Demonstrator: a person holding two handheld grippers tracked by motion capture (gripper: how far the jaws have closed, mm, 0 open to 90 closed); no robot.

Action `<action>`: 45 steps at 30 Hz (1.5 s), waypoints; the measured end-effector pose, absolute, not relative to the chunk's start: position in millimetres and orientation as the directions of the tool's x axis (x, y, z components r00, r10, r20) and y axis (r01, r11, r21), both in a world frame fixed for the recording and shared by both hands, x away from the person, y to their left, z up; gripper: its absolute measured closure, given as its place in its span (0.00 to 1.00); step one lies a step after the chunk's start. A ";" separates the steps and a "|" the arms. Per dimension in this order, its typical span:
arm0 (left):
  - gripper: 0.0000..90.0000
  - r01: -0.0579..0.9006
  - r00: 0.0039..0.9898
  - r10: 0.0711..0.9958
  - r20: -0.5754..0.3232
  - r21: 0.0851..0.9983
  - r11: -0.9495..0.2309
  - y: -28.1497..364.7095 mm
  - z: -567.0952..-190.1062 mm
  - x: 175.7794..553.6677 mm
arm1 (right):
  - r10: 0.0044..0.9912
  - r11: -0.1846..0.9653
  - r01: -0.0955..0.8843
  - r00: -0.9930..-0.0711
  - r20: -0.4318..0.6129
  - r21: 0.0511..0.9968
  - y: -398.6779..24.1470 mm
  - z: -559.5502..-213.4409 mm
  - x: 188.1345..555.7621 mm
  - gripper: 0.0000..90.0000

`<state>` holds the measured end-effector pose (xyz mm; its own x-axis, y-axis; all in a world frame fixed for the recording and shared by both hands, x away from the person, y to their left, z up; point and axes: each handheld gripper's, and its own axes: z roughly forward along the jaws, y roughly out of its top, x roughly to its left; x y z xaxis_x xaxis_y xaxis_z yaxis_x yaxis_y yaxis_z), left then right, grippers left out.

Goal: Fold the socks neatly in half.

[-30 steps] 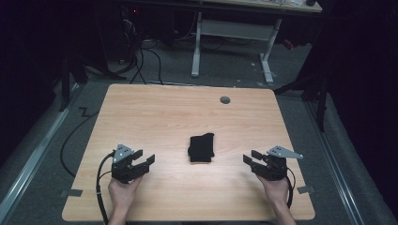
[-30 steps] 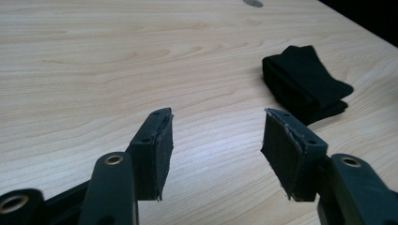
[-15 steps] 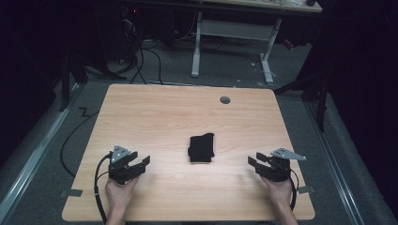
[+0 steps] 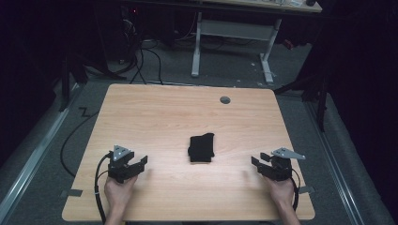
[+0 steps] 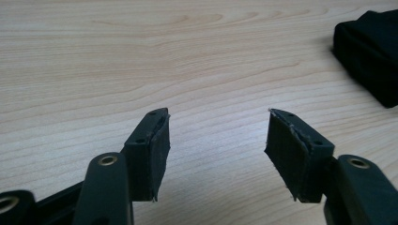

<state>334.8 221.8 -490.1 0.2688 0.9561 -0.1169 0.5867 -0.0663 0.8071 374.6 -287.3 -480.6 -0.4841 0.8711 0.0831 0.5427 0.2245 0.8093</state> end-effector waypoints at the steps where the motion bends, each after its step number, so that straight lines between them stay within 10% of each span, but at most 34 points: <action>1: 0.44 0.590 0.264 0.958 -0.111 0.805 -0.069 221.9 -491.1 335.4 | 0.873 0.233 0.545 -0.483 0.074 0.805 -287.5 -482.3 375.8 0.56; 45: 0.33 0.629 0.246 0.969 -0.007 0.762 -0.154 216.7 -509.8 350.1 | 0.921 0.269 0.605 -0.388 -0.017 0.750 -298.0 -509.7 384.3 0.37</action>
<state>350.1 216.7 -509.8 0.2460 0.9692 -0.0072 0.6287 -0.1539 0.7622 384.3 -298.0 -509.7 -0.3881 0.9214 -0.0173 0.6049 0.2689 0.7496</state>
